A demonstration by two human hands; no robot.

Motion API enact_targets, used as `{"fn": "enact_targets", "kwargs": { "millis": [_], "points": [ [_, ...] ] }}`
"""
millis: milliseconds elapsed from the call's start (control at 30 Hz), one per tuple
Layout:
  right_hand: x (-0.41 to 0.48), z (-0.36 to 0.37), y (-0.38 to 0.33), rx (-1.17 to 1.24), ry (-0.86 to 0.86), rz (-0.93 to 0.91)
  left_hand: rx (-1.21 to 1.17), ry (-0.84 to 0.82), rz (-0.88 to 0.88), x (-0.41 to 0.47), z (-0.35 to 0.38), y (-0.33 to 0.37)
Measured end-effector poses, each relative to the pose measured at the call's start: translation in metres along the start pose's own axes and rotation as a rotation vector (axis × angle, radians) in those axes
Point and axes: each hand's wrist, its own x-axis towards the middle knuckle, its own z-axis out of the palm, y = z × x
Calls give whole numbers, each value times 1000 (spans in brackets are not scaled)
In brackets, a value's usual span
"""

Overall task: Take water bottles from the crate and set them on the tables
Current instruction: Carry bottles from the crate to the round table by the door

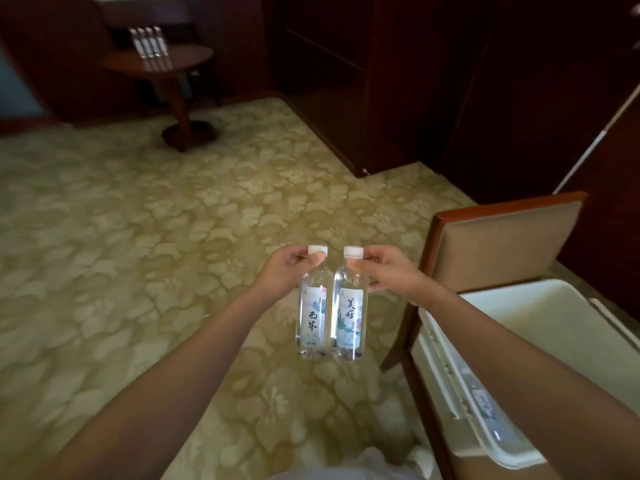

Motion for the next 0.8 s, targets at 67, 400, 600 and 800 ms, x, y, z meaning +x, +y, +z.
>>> {"fn": "enact_targets", "kwargs": {
  "millis": [67,400,600,800],
  "points": [
    [6,27,-20,-20,-32,-36,-6,51,-12,-14,-33,0],
    [64,127,-108,-40,-265,-141,-56,305,-10,-46,-163,-14],
    [131,161,-142,7,-346,-149,-118,389,-10,-20,-217,-16],
    [227,181,-180,-25,-417,-182,-90,444,-34,49,-275,-24]
  ]
}}
